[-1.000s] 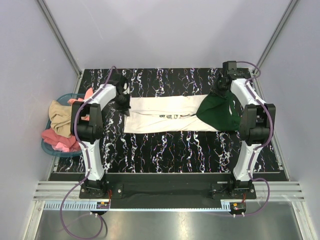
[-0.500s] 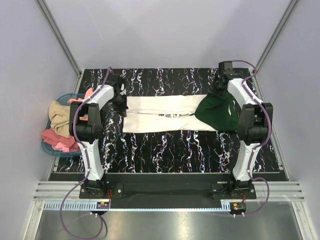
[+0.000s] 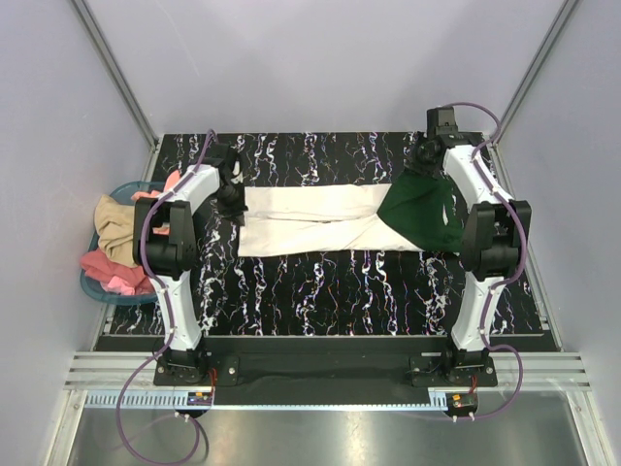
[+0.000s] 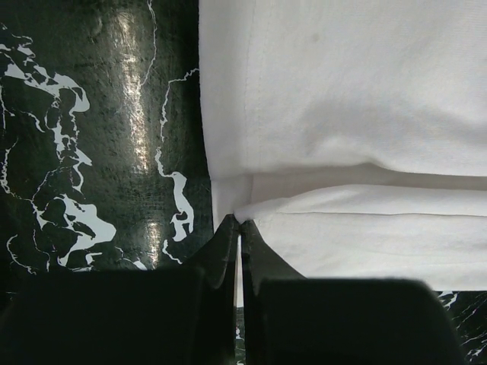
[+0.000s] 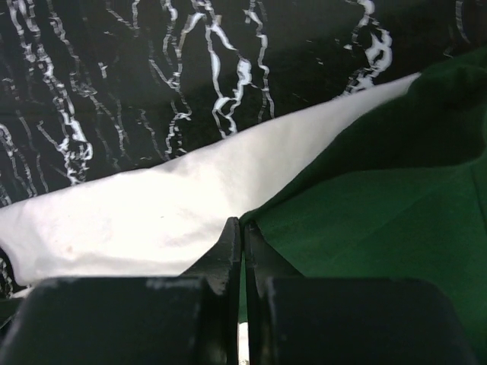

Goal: Fold and stack the t-shirts
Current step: Fold the tshirt

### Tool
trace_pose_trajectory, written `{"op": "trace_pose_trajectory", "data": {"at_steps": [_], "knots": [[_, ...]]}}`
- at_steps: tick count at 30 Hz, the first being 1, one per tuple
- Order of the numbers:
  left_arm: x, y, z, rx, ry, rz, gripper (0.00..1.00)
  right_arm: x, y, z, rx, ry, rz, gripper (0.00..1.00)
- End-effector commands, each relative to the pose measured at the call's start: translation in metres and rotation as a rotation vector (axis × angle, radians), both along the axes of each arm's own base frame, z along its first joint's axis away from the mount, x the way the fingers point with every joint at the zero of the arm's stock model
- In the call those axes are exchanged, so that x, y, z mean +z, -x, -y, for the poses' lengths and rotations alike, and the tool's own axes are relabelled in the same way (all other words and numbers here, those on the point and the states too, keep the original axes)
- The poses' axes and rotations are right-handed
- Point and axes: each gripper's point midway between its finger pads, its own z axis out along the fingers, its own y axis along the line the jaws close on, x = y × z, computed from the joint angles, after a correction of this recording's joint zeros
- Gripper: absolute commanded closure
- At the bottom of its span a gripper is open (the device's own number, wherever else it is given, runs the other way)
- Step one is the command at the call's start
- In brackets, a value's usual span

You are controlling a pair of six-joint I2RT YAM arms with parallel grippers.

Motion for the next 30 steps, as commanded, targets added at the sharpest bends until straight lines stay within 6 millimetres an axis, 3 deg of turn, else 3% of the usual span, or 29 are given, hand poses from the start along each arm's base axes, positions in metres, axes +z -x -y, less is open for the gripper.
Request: {"op": "trace_pose_trajectory", "data": {"at_steps": [1,6,14,30], "knots": [[0.027,-0.013,-0.006,0.025,-0.014,0.096,1.00,0.015,-0.017,-0.024,0.108,-0.024,0.073,1.00],[0.019,-0.011,-0.007,0.026,-0.017,0.071,1.00,0.002,-0.017,-0.041,0.185,0.024,0.065,1.00],[0.017,-0.012,-0.015,0.055,-0.055,0.072,1.00,-0.015,-0.025,-0.046,0.193,0.090,0.057,1.00],[0.010,-0.011,-0.016,0.060,-0.059,0.055,1.00,0.005,-0.043,-0.089,0.260,0.125,0.158,1.00]]}}
